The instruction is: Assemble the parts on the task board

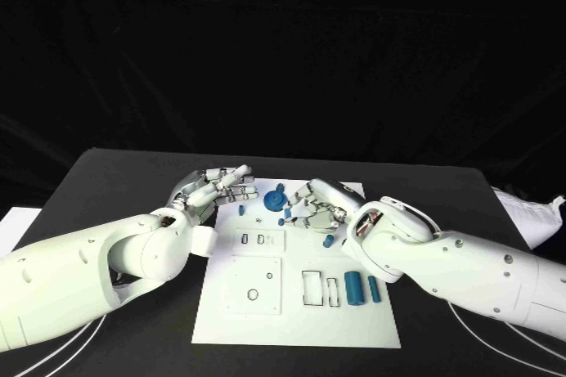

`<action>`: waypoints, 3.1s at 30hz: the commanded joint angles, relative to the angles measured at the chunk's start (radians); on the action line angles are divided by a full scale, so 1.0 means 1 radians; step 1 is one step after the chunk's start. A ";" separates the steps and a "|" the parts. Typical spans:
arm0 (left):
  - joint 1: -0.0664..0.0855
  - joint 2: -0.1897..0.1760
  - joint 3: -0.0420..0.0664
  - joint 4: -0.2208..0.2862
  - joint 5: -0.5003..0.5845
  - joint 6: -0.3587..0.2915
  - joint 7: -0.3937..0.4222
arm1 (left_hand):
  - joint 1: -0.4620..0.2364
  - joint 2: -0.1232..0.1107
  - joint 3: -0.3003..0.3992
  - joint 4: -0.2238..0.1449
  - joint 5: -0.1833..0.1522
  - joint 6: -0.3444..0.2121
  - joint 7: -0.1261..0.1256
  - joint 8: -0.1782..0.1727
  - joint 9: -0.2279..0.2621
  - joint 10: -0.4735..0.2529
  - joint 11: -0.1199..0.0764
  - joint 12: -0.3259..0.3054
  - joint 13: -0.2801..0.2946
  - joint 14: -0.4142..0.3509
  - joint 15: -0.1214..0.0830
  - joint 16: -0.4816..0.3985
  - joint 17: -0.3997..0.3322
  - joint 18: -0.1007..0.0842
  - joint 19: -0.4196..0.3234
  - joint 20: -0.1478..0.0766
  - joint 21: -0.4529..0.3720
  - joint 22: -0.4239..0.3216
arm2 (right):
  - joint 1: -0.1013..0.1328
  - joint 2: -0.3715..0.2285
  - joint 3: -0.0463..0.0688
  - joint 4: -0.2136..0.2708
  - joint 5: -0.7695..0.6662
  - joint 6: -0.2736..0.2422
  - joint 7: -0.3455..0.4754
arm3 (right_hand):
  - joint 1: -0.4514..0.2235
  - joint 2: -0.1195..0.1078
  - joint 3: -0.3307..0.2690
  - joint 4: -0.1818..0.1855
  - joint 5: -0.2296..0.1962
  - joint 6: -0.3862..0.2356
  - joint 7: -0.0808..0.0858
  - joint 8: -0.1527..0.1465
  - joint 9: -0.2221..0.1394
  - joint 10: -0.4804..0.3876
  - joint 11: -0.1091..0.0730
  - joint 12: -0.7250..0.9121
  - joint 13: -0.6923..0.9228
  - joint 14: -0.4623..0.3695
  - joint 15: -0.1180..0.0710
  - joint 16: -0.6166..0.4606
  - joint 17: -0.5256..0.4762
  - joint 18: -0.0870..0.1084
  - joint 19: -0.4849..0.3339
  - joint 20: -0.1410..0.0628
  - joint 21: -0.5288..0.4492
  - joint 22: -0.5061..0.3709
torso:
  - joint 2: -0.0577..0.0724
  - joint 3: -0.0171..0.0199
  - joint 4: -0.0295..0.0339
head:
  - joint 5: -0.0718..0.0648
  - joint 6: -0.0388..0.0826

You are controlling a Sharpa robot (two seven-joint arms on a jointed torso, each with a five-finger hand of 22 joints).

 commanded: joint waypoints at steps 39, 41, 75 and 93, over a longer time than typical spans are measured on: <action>0.002 0.000 0.001 0.000 0.012 0.016 0.015 | 0.007 0.004 0.000 -0.008 -0.005 -0.006 0.026 -0.004 -0.001 -0.005 -0.001 -0.003 -0.001 -0.004 0.005 -0.006 0.001 0.002 0.002 0.006 -0.004 -0.002 | -0.052 0.128 -0.032 -0.057 -0.203 0.115 -0.206 | -0.047 -0.014 0.002 0.006 0.023 0.004 -0.013 -0.013 0.014 0.021 0.003 -0.013 0.153 0.104 -0.001 -0.001 0.253 -0.012 -0.007 -0.003 -0.007 -0.012 | -0.002 -0.0032 0.0035 | 0.021 -0.026; 0.002 0.000 0.001 0.000 0.012 0.016 0.015 | 0.007 0.004 0.000 -0.008 -0.005 -0.006 0.026 -0.004 -0.001 -0.005 -0.001 -0.003 -0.001 -0.004 0.005 -0.006 0.001 0.002 0.002 0.006 -0.004 -0.002 | -0.052 0.128 -0.032 -0.056 -0.204 0.127 -0.208 | -0.052 -0.019 -0.001 0.007 0.023 0.001 -0.012 -0.015 0.014 0.021 0.004 -0.014 0.152 0.103 0.000 -0.002 0.252 -0.012 -0.007 -0.003 -0.007 -0.013 | -0.002 -0.0030 0.0038 | 0.020 -0.027; 0.002 0.001 0.001 -0.002 0.010 0.023 0.000 | 0.006 0.006 0.002 -0.012 -0.005 -0.007 0.024 -0.004 -0.001 -0.006 -0.002 -0.003 -0.001 0.002 0.004 -0.005 0.003 0.003 0.004 0.005 -0.003 -0.002 | -0.067 0.111 -0.035 -0.016 -0.208 -0.097 -0.191 | -0.131 -0.104 -0.109 0.080 0.015 -0.150 0.034 -0.052 -0.022 -0.058 0.046 -0.131 0.065 0.096 0.036 -0.019 0.219 -0.008 -0.018 0.031 -0.023 -0.036 | -0.002 -0.0025 0.0044 | 0.017 -0.028; 0.013 -0.004 0.001 -0.022 -0.437 0.164 -0.501 | -0.088 -0.003 -0.015 0.038 -0.010 0.181 -0.119 0.106 0.052 0.352 -0.166 0.282 0.191 0.496 -0.183 1.058 0.968 0.002 0.418 -0.186 0.393 0.212 | -0.020 -0.192 0.028 0.146 0.331 -0.093 0.224 | -0.097 -0.074 -0.152 0.111 0.006 -0.183 0.044 -0.048 -0.024 -0.087 0.056 -0.159 0.040 0.091 0.045 -0.031 0.201 -0.001 -0.038 0.041 -0.045 -0.071 | -0.033 0.0108 -0.0163 | 0.042 -0.036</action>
